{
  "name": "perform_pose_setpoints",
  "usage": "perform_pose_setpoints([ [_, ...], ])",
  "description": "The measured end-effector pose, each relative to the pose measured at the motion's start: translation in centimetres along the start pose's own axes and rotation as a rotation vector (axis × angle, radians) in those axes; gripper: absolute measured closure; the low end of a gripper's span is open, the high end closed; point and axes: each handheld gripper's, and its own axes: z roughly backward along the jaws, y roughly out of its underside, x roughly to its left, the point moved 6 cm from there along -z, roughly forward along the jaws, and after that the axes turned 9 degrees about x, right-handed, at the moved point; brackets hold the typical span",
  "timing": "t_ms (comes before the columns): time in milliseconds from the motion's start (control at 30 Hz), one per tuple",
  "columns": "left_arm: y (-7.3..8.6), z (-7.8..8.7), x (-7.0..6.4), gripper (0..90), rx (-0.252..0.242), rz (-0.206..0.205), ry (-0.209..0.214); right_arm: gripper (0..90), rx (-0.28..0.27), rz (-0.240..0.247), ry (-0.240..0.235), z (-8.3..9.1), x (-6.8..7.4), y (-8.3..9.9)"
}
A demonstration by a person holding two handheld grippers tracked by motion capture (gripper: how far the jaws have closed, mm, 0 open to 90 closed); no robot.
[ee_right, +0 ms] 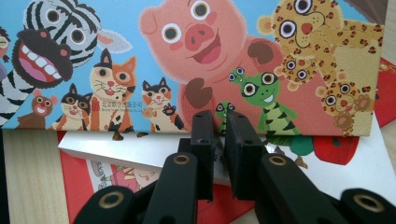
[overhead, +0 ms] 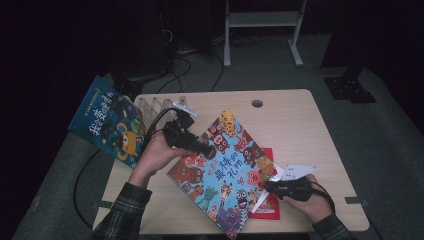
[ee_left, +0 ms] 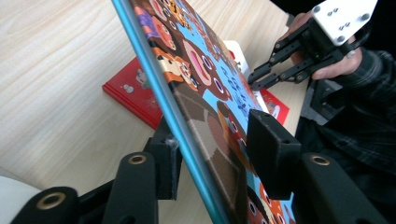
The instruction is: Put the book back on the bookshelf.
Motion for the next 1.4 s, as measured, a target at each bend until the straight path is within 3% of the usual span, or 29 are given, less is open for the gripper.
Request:
perform_pose_setpoints([
  [333, -1.2, 1.3, -0.1, 64.0, 0.012, 0.006, 0.015, 82.7, -0.005, 0.009, -0.007, -0.7, 0.6, -0.7],
  [433, -1.9, 1.8, -0.7, 68.1, 0.006, -0.007, 0.064, 82.8, -0.009, 0.008, -0.006, -0.9, 0.7, -1.0],
  [500, -2.3, 1.9, -0.9, 68.4, 0.025, -0.010, 0.038, 82.8, -0.009, 0.012, -0.007, -1.1, 0.8, -1.2],
  [767, -3.9, 2.3, -1.4, 70.5, 0.073, -0.021, 0.015, 81.4, -0.018, 0.011, -0.005, -1.4, 0.9, -1.5],
  [1033, -5.4, 2.6, -1.8, 73.6, 0.108, -0.023, 0.019, 70.5, -0.024, 0.003, -0.008, -1.5, 0.5, -1.6],
  [1200, -5.9, 2.9, -2.0, 76.5, 0.107, -0.019, 0.022, 56.7, -0.065, -0.035, 0.021, -0.7, -0.8, -1.5],
  [1400, -6.2, 3.1, -2.3, 78.0, 0.116, -0.015, 0.022, 40.1, -0.171, -0.141, 0.144, 1.7, -4.9, -1.0],
])
